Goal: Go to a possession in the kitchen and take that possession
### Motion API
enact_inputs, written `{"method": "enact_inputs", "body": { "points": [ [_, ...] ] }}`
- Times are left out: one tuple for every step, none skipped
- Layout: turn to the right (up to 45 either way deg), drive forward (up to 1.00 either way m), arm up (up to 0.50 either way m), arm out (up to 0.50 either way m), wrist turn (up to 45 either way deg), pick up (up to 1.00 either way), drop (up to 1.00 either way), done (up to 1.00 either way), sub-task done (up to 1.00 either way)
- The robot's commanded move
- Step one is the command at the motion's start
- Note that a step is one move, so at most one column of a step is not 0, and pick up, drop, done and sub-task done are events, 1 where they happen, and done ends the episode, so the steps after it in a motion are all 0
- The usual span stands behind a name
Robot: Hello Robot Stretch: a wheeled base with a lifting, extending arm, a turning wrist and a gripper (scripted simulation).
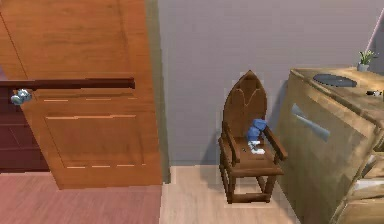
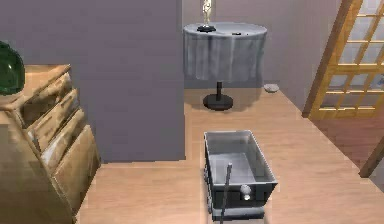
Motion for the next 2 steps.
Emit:
{"method": "enact_inputs", "body": {
  "points": [
    [0.0, 0.05, 0.0, 0.0, 0.0, 0.0, 0.0, 0.0, 0.0],
    [-45.0, 0.0, 0.0, 0.0, 0.0, 0.0, 0.0, 0.0, 0.0]
  ]
}}
